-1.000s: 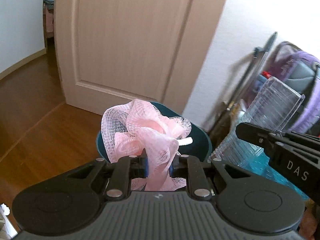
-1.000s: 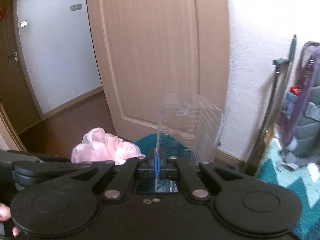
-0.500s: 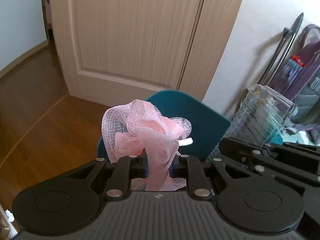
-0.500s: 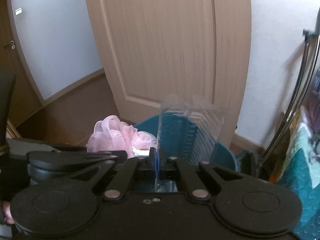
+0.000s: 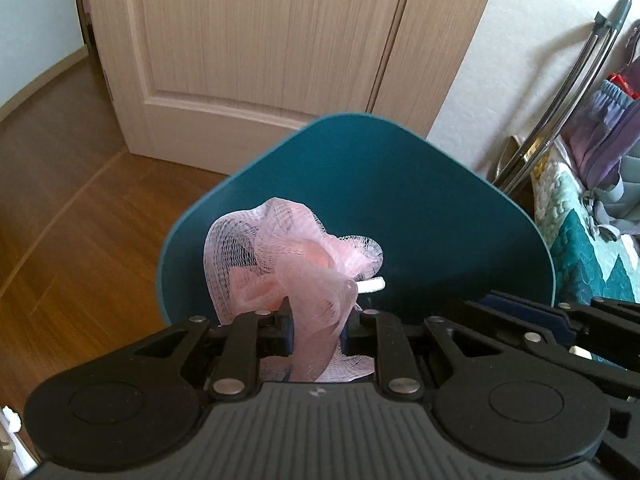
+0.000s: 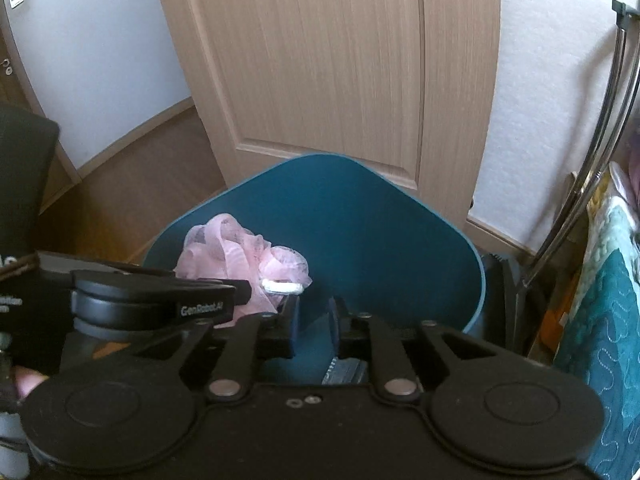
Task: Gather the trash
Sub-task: 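Open both tools to drop the scrubber and tray into the wastebasket, then move both tools back down to the trash under the chair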
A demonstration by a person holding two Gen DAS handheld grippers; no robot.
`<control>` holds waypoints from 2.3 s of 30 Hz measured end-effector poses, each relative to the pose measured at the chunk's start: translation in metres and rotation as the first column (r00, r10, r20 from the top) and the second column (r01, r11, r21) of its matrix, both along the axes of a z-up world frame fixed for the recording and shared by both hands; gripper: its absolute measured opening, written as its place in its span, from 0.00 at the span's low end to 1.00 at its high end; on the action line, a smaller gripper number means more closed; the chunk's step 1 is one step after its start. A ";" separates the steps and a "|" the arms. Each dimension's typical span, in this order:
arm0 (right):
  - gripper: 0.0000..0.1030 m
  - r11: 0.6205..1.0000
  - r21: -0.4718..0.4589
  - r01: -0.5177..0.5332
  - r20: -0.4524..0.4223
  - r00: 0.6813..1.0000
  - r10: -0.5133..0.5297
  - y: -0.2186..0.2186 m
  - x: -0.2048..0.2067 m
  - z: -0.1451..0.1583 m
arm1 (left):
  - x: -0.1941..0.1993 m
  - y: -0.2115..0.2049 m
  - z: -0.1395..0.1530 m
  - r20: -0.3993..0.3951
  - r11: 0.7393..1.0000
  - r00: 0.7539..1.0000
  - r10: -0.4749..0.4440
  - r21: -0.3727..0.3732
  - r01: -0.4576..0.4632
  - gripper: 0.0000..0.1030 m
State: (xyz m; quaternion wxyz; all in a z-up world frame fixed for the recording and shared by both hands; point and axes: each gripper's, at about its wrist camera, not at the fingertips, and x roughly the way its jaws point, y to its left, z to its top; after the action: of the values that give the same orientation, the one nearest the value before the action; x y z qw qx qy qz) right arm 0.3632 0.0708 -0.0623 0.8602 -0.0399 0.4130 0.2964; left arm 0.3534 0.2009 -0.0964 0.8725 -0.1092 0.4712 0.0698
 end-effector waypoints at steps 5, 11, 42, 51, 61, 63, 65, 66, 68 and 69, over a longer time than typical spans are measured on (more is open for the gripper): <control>0.23 1.000 -0.004 0.011 -0.008 1.000 -0.012 0.000 -0.003 0.000 | -0.004 0.001 -0.001 -0.007 1.000 1.000 0.008 -0.026 -0.008 0.36; 0.31 1.000 0.012 0.014 0.002 1.000 -0.014 -0.011 -0.018 0.014 | -0.017 -0.004 0.017 0.043 1.000 0.999 0.016 -0.005 -0.016 0.69; 0.51 0.983 0.177 0.043 0.135 0.989 -0.067 -0.145 -0.155 0.119 | -0.169 -0.095 0.149 0.247 0.991 0.960 -0.128 0.004 0.131 0.84; 0.53 0.975 0.196 0.110 0.126 0.983 -0.136 -0.195 -0.189 0.110 | -0.216 -0.134 0.149 0.260 0.982 0.948 -0.181 0.003 0.187 1.00; 0.53 0.957 0.179 0.229 -0.020 0.973 -0.230 -0.254 -0.195 0.031 | -0.233 -0.187 0.065 0.070 0.965 0.963 -0.259 -0.013 0.261 1.00; 0.53 0.954 0.164 0.252 -0.058 0.968 -0.246 -0.263 -0.191 0.009 | -0.230 -0.198 0.042 0.015 0.963 0.963 -0.269 -0.018 0.269 1.00; 0.53 0.952 0.142 0.272 -0.080 0.962 -0.263 -0.269 -0.189 -0.012 | -0.229 -0.206 0.021 -0.029 0.963 0.962 -0.270 -0.020 0.270 1.00; 0.53 0.950 0.130 0.283 -0.099 0.957 -0.271 -0.273 -0.187 -0.023 | -0.226 -0.210 0.008 -0.056 0.963 0.962 -0.268 -0.021 0.267 1.00; 0.53 0.948 0.111 0.299 -0.132 0.950 -0.284 -0.279 -0.181 -0.046 | -0.220 -0.214 -0.013 -0.102 0.967 0.962 -0.254 -0.027 0.253 1.00; 0.53 0.946 0.101 0.308 -0.149 0.945 -0.292 -0.282 -0.179 -0.057 | -0.216 -0.216 -0.025 -0.126 0.969 0.961 -0.245 -0.031 0.243 1.00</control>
State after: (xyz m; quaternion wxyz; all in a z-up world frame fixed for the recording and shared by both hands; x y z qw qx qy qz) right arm 0.1844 -0.2112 -0.1193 0.8670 0.0961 0.4511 0.1888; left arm 0.1379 -0.0150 -0.1218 0.8412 -0.0521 0.5370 -0.0351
